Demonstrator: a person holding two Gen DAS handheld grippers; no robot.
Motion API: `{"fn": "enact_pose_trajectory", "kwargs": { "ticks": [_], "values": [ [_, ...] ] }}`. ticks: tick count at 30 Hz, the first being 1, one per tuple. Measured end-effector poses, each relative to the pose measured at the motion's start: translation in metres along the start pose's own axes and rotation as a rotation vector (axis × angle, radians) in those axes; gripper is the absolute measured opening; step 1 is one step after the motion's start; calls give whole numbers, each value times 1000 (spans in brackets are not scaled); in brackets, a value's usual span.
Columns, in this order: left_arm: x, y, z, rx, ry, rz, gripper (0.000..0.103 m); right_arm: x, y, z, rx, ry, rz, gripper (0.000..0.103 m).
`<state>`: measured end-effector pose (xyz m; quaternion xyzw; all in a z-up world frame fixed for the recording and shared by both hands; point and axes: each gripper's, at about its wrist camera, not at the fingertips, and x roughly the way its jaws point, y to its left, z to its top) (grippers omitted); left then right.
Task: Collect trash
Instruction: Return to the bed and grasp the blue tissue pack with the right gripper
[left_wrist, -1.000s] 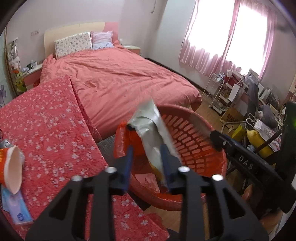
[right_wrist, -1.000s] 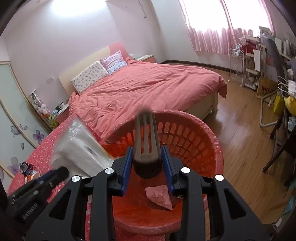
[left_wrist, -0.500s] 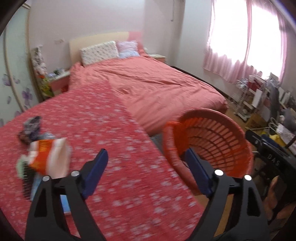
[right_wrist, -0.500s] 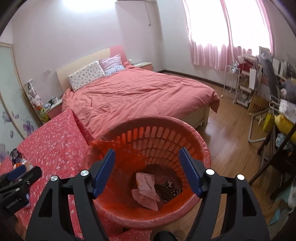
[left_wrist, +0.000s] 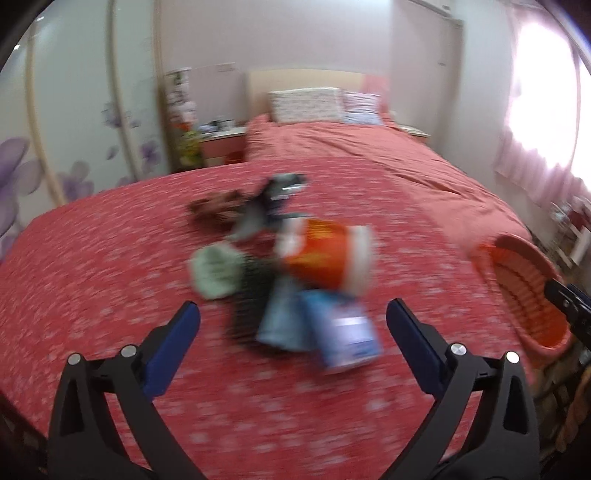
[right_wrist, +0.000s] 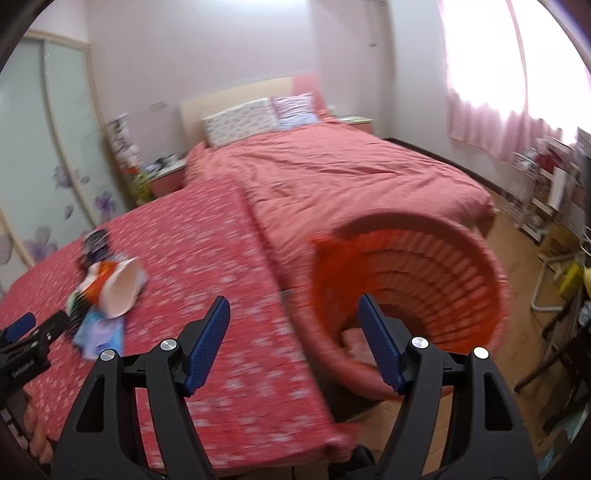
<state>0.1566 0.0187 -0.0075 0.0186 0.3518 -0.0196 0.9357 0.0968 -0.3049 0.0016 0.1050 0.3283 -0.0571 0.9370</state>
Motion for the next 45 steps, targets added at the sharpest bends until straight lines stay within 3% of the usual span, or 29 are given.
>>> {"fn": "enact_pose_trajectory", "kwargs": {
  "ticks": [9, 18, 25, 31, 40, 45],
  "values": [
    [-8, 90, -15, -153, 7, 80, 99, 22, 95, -17, -140, 89, 177, 71],
    [-2, 116, -28, -173, 21, 67, 99, 52, 143, -29, -141, 184, 263, 71],
    [6, 126, -37, -199, 50, 51, 99, 73, 164, -35, -183, 230, 236, 70],
    [13, 131, -40, -211, 69, 39, 99, 82, 174, -40, -215, 250, 225, 54],
    [20, 118, -36, -210, 82, -29, 98, 66, 164, -42, -248, 209, 208, 52],
    [28, 97, -28, -195, 93, -102, 89, 54, 146, -44, -255, 177, 172, 52]
  ]
}}
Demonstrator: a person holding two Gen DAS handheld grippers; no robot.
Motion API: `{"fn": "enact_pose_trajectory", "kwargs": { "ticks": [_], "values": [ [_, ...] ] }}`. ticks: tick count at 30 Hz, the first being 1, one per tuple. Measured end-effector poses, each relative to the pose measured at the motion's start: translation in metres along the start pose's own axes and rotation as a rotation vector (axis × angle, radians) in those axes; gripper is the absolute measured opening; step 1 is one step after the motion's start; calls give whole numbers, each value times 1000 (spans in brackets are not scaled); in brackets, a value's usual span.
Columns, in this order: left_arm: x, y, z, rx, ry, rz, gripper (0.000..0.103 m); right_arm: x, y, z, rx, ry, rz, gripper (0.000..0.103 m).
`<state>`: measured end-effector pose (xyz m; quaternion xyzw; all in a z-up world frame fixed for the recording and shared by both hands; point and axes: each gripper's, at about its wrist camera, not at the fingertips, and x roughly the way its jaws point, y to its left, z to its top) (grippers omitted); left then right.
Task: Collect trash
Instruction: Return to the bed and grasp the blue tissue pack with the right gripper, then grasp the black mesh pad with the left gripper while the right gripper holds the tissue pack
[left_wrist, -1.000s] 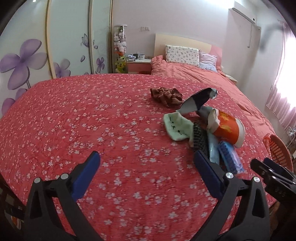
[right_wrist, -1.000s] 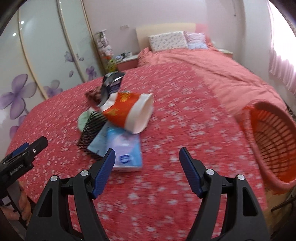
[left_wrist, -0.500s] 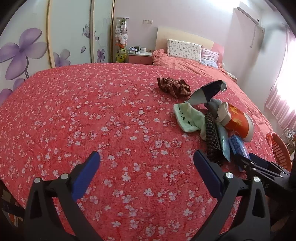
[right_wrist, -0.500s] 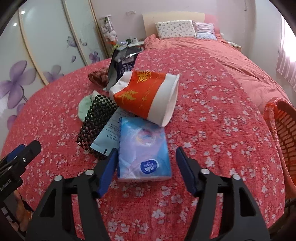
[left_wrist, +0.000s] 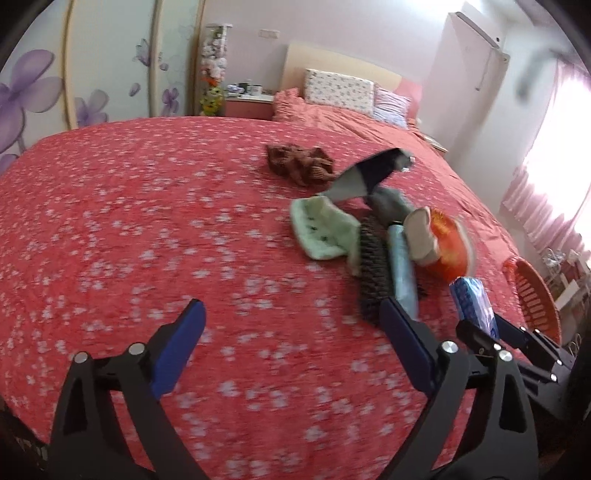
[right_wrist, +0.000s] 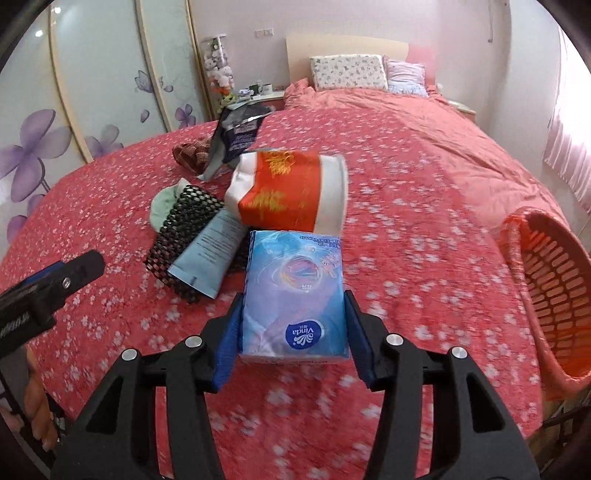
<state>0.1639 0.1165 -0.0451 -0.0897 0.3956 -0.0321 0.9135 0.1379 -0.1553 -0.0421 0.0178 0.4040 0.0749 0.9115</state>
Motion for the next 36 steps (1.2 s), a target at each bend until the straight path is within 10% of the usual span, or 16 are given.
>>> {"fn": "enact_pose_trajectory", "kwargs": {
  "ticks": [18, 36],
  "values": [
    [59, -47, 19, 13, 102, -88, 23, -16, -54, -9, 97, -22, -65, 52],
    [28, -51, 29, 59, 33, -106, 7, -38, -63, -3, 118, -78, -61, 52]
  ]
}}
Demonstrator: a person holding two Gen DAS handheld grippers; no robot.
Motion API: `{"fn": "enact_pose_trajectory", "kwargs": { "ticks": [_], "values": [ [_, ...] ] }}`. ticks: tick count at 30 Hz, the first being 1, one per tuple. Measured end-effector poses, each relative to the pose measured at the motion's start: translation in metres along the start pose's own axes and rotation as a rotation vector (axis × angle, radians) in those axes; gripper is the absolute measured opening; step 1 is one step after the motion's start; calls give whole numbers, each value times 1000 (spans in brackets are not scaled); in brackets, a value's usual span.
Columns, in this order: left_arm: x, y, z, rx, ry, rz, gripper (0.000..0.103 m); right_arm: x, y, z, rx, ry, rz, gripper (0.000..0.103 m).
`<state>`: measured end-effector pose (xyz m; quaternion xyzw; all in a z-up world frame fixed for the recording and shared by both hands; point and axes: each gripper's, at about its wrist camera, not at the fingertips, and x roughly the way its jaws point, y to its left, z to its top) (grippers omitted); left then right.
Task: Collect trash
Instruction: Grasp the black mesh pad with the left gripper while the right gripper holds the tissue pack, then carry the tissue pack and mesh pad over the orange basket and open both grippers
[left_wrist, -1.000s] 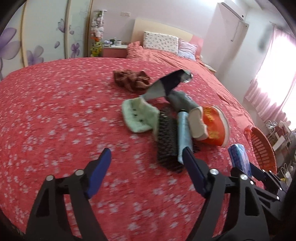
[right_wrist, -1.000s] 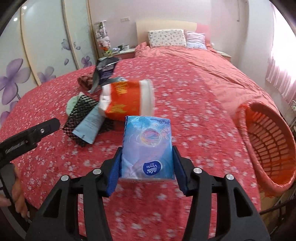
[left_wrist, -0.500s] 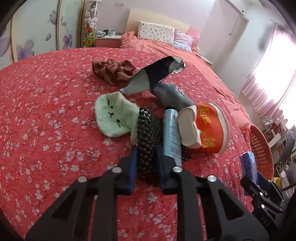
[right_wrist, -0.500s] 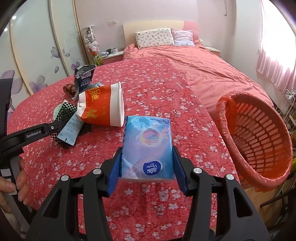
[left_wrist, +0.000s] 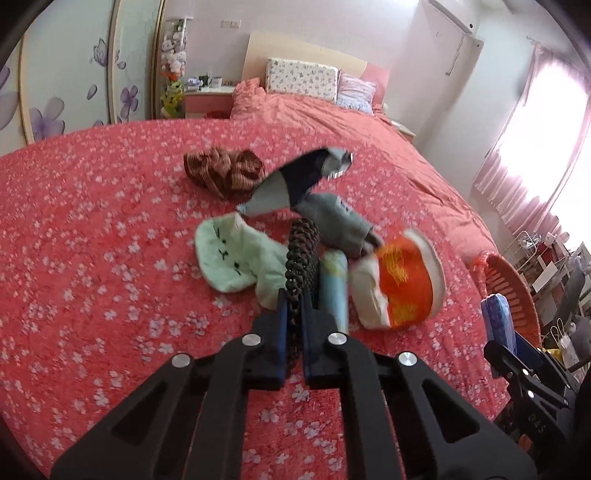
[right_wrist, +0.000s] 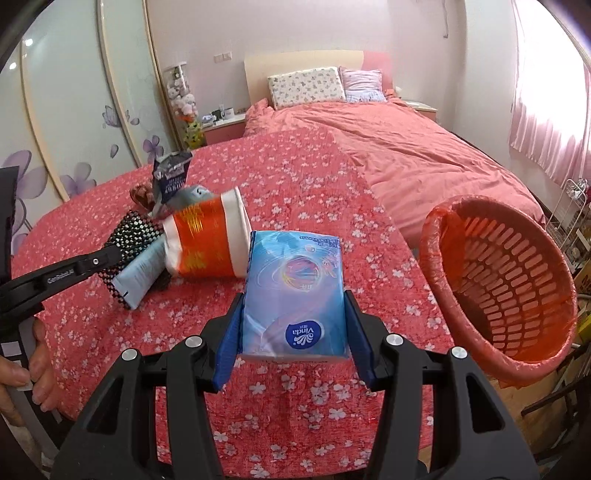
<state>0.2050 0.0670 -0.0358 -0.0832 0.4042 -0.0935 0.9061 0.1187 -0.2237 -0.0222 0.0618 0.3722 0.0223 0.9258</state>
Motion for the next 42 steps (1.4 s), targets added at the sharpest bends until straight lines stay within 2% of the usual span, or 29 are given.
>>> {"fn": "enact_pose_trajectory", "kwargs": {
  "ticks": [8, 19, 26, 31, 35, 42],
  "values": [
    [-36, 2, 20, -4, -91, 14, 7, -12, -1, 5, 9, -33, 5, 52],
    [-68, -23, 31, 25, -137, -32, 7, -36, -12, 16, 40, -107, -1, 52],
    [-80, -65, 31, 77, -150, -94, 7, -55, -31, 21, 79, -163, -26, 52],
    [-84, -97, 27, 120, -153, -146, 7, -69, -45, 21, 85, -225, -87, 52],
    [-84, -126, 24, 162, -150, -191, 7, -77, -65, 21, 121, -266, -133, 52],
    [-73, -170, 17, 210, -124, -262, 7, -86, -108, 20, 207, -285, -198, 52]
  ]
}}
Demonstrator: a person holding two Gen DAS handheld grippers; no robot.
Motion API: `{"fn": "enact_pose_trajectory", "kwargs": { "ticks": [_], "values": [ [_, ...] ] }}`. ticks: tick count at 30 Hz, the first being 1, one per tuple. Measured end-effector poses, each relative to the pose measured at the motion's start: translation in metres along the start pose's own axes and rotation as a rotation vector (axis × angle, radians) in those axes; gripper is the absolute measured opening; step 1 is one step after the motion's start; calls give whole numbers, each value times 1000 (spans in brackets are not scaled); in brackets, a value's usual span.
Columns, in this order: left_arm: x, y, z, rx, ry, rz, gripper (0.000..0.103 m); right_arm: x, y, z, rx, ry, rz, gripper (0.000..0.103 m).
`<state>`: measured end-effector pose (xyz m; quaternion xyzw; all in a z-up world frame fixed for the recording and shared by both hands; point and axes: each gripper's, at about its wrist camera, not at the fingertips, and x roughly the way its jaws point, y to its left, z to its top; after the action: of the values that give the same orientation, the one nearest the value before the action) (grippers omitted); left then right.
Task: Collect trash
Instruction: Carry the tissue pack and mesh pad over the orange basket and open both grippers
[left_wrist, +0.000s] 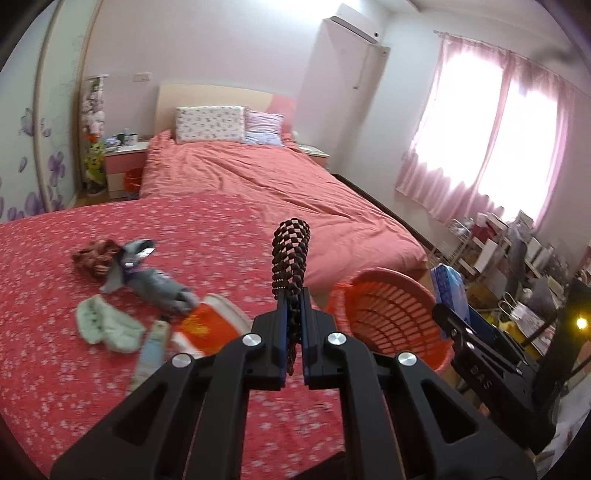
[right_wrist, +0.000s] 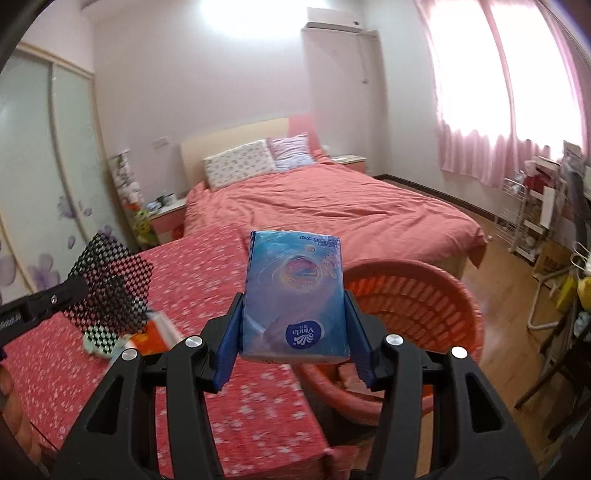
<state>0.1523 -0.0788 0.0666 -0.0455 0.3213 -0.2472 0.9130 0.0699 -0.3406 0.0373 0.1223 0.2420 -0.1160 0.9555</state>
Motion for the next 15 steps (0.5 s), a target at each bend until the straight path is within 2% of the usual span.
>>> {"fn": "enact_pose_trajectory", "kwargs": {
  "ticks": [8, 15],
  "values": [
    [43, -53, -4, 50, 51, -109, 7, 18, -42, 2, 75, 8, -76, 52],
    [86, -84, -10, 83, 110, -174, 7, 35, -67, -1, 103, 22, -113, 52]
  ]
}}
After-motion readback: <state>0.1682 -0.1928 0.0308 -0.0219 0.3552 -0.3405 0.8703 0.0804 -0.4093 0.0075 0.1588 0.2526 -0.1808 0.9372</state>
